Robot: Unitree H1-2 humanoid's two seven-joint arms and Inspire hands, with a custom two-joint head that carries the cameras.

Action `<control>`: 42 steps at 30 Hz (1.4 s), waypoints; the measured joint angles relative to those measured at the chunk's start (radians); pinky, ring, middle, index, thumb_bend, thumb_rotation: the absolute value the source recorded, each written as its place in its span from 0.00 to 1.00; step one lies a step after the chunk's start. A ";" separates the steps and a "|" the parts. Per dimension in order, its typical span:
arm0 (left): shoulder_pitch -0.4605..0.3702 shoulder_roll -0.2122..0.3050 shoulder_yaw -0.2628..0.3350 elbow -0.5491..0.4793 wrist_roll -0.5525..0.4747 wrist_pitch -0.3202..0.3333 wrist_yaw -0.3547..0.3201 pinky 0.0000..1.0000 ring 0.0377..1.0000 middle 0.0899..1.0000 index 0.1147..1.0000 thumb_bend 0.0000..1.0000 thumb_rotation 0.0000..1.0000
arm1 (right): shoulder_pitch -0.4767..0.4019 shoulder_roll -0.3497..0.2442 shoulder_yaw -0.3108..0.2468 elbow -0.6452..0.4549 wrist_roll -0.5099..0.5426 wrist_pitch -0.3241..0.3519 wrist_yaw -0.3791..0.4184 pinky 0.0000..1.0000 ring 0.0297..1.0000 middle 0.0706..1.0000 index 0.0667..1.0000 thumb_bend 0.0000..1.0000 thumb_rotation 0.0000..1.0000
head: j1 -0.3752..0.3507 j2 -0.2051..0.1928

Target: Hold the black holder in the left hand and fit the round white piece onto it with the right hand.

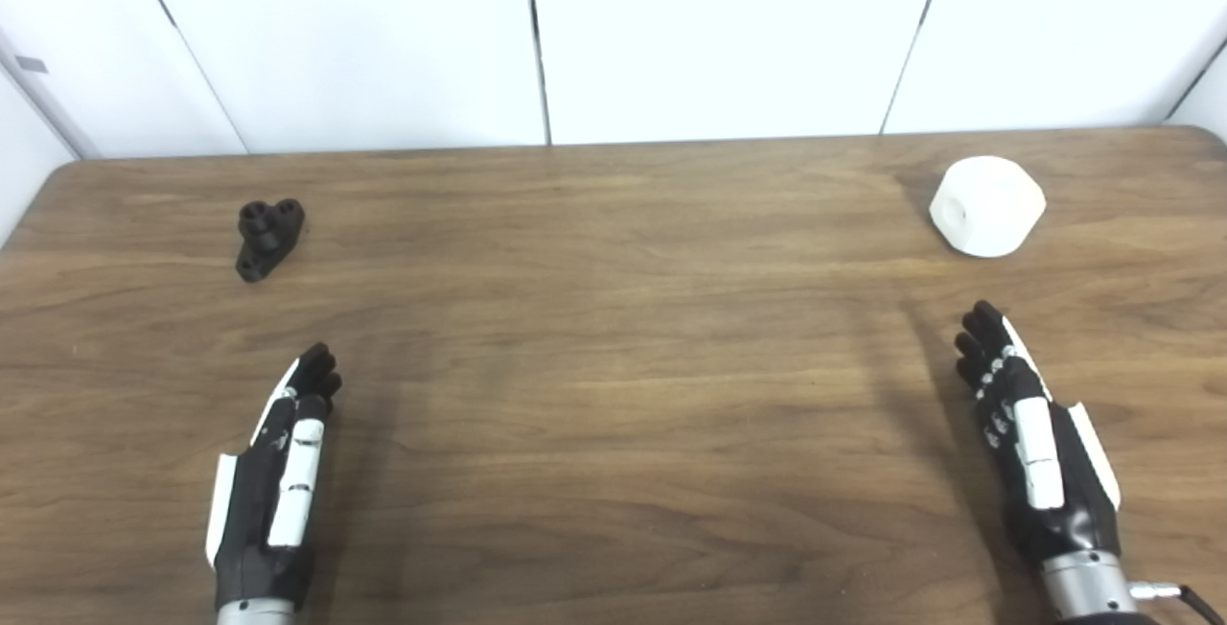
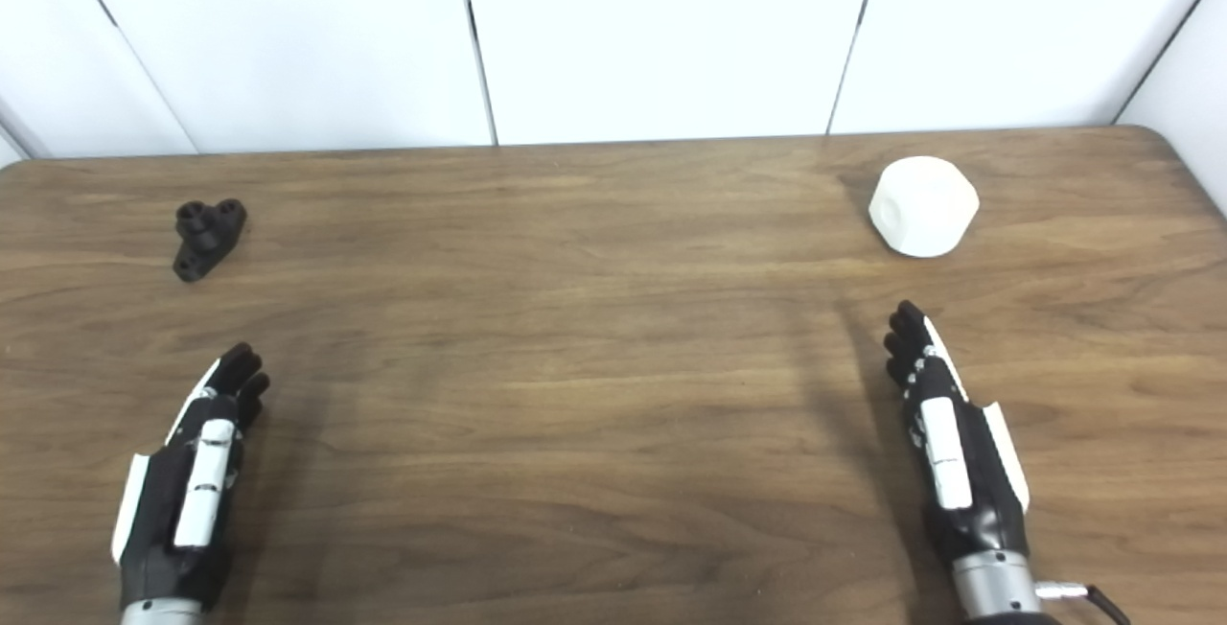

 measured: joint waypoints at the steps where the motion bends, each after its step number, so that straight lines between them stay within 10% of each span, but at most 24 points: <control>1: 0.000 0.000 0.000 0.000 0.000 0.000 0.000 0.96 0.93 0.93 0.90 0.43 0.78 | 0.000 0.000 0.000 0.000 0.000 0.000 0.000 0.98 0.96 0.96 0.96 0.52 1.00 | 0.000 0.000; 15: 0.000 -0.001 -0.006 0.000 0.010 -0.001 0.002 0.96 0.93 0.93 0.90 0.46 0.80 | 0.001 -0.001 0.000 0.000 0.001 0.000 0.002 1.00 0.98 0.98 0.98 0.49 1.00 | 0.103 -0.018; 23: 0.001 -0.013 -0.047 0.040 0.071 -0.071 0.037 0.92 0.90 0.90 0.87 0.42 0.80 | -0.006 -0.036 -0.015 0.046 0.050 -0.080 0.041 1.00 1.00 0.99 0.99 0.52 1.00 | 0.305 -0.188; 42: 0.000 -0.016 -0.098 0.067 0.145 -0.133 0.075 0.91 0.90 0.90 0.87 0.44 0.78 | -0.023 -0.055 -0.028 0.081 0.075 -0.114 0.061 1.00 1.00 0.98 0.98 0.39 1.00 | 0.344 -0.255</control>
